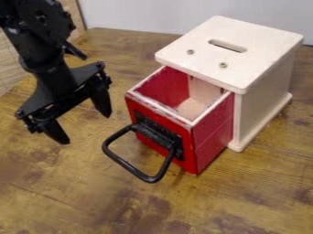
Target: Open the drawer
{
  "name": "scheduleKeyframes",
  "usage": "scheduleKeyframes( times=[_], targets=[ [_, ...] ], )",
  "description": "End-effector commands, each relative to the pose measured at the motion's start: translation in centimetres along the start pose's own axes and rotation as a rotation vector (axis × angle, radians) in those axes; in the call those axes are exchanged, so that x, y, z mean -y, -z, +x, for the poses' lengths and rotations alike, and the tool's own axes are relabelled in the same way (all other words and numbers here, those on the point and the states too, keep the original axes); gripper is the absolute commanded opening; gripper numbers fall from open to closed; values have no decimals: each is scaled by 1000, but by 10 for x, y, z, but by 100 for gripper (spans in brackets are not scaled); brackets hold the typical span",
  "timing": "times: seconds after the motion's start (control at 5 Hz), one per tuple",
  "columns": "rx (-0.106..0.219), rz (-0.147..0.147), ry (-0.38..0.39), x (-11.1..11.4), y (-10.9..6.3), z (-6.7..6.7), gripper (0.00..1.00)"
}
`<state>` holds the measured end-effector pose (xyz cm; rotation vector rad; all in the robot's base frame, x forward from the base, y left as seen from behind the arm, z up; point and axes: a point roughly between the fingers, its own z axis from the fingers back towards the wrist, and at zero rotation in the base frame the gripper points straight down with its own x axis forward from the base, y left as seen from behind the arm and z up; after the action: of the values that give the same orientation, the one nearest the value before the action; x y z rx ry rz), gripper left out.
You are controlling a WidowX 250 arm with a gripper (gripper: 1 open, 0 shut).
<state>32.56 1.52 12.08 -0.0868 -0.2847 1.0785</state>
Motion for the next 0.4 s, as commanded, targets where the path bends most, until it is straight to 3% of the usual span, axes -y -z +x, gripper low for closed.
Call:
scheduleKeyframes(
  times=[0.0, 0.2],
  targets=[
    [36, -57, -8, 11, -14, 11, 100],
    [39, -62, 6, 11, -14, 9, 100]
  ],
)
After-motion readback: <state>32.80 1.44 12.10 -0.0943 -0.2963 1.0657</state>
